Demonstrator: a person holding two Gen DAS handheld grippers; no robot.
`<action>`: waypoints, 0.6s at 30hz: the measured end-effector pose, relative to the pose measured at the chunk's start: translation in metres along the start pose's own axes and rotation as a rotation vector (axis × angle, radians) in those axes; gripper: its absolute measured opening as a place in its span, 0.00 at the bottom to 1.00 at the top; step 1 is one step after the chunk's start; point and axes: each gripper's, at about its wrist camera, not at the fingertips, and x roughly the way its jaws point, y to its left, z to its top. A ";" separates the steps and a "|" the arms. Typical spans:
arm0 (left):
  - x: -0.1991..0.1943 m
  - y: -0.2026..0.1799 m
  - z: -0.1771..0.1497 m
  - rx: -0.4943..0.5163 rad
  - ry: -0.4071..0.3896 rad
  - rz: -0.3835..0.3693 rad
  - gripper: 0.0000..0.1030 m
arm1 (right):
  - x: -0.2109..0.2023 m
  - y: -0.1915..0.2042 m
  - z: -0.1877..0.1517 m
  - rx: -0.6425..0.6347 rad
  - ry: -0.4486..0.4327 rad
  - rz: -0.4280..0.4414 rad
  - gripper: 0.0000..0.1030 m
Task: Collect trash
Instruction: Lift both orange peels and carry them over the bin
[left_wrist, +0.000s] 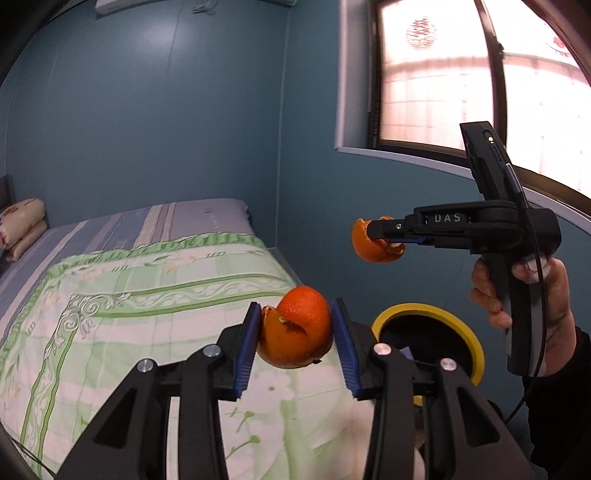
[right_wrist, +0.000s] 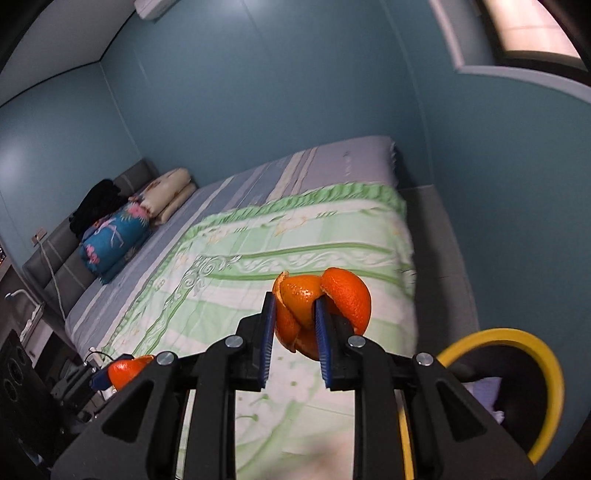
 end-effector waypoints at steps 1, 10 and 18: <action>0.001 -0.009 0.003 0.013 -0.001 -0.012 0.36 | -0.009 -0.007 -0.001 0.006 -0.011 -0.008 0.19; 0.025 -0.074 0.015 0.110 0.007 -0.083 0.36 | -0.065 -0.068 -0.023 0.077 -0.080 -0.086 0.19; 0.058 -0.117 0.014 0.157 0.053 -0.129 0.36 | -0.089 -0.120 -0.057 0.150 -0.092 -0.174 0.19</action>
